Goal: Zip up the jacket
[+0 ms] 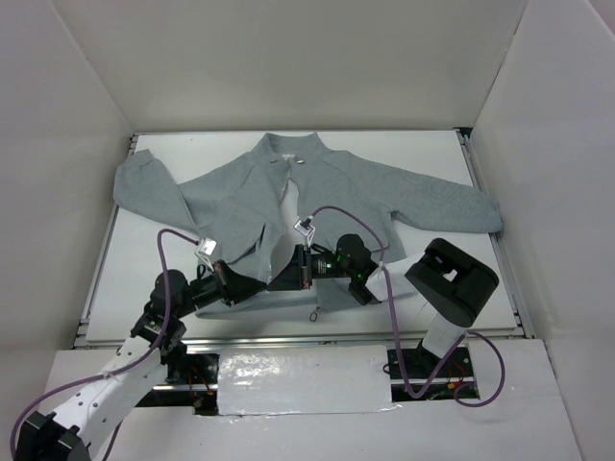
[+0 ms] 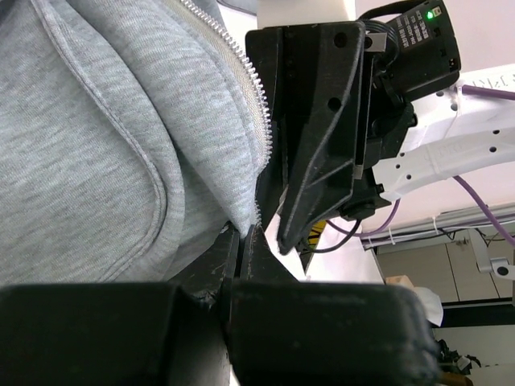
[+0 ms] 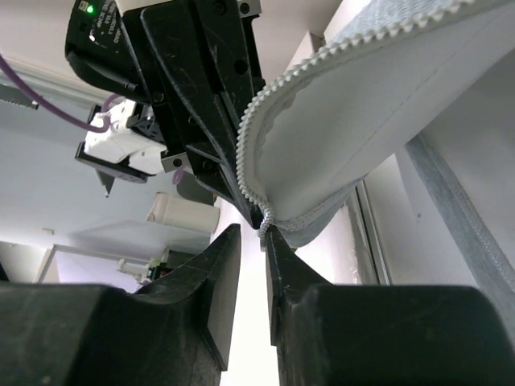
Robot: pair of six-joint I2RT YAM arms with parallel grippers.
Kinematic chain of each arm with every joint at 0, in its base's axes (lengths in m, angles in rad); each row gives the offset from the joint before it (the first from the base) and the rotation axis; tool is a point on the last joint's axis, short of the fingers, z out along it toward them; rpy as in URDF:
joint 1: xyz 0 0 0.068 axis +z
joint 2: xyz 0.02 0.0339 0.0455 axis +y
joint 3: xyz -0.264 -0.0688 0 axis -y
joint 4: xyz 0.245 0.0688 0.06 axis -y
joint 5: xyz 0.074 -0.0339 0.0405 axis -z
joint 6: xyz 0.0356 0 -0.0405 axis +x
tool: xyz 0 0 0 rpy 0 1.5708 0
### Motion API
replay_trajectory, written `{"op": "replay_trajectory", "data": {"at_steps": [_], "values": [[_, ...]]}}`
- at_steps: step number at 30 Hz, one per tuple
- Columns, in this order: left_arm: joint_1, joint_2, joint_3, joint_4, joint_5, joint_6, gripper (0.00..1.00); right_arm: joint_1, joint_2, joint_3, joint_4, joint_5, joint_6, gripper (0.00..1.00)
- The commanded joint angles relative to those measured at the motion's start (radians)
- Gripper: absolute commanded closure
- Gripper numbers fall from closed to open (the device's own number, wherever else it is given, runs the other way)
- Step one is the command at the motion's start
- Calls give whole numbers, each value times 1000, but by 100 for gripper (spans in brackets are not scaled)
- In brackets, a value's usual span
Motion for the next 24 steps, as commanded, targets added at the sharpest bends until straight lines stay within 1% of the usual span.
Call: {"op": "replay_trajectory", "data": {"at_steps": [1, 3, 4, 6, 7, 8, 13, 15, 19, 21, 24], "values": [[-4, 11, -10, 107, 48, -11, 100, 11, -45, 52, -40, 29, -51, 75], [-4, 20, -14, 123, 56, -17, 100, 11, -51, 63, -72, 38, -61, 76], [-4, 19, -14, 126, 59, -19, 100, 11, -53, 66, -83, 41, -72, 82], [-6, 15, -13, 123, 61, -17, 100, 15, -57, 71, -108, 47, -83, 87], [-4, 14, -11, 120, 64, -13, 100, 15, -59, 69, -114, 47, -94, 99], [-4, 9, -7, 111, 67, -10, 100, 13, -62, 71, -125, 50, -101, 100], [-4, -1, 9, 63, 79, 16, 100, 13, -106, 68, -230, 52, -185, 100], [-6, -9, 12, 45, 79, 23, 98, 13, -119, 71, -279, 49, -209, 100], [-4, -24, 13, 37, 76, 26, 82, 13, -151, 88, -382, 73, -276, 100], [-4, -27, 13, 34, 73, 26, 79, 11, -158, 92, -421, 79, -296, 100], [-4, -20, 13, 37, 73, 24, 86, 13, -158, 101, -430, 69, -305, 100]]}}
